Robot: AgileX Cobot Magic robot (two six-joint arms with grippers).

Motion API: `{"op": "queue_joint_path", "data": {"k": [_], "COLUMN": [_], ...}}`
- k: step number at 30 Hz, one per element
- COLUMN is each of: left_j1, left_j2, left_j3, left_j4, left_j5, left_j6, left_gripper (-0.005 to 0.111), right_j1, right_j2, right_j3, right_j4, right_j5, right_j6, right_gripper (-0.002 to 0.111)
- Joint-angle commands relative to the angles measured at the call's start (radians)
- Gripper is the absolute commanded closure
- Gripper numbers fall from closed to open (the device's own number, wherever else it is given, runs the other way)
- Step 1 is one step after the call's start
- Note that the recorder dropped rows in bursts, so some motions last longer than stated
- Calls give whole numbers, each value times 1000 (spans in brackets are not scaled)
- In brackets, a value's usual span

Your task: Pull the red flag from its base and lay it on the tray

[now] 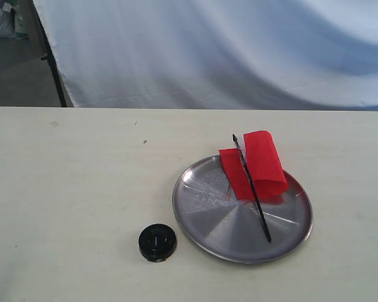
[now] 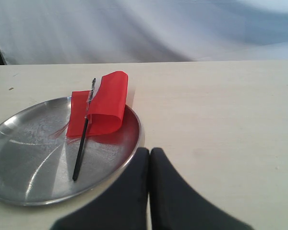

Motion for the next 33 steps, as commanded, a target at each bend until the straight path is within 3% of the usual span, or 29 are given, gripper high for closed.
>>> {"op": "queue_joint_path", "data": {"k": [1, 33], "left_j1": [16, 59], "left_j2": [-6, -6], "left_j3": [4, 4], "left_j4": [-10, -10], "left_j5": [-1, -1], "left_j6": [0, 0], "left_gripper": [107, 107], "right_j1": [0, 0], "right_j2": [-7, -7], "right_j3": [3, 3], "right_j4": [-9, -9], "right_j5": [-6, -6], "right_j6": [-2, -2], "right_gripper": [108, 108]}}
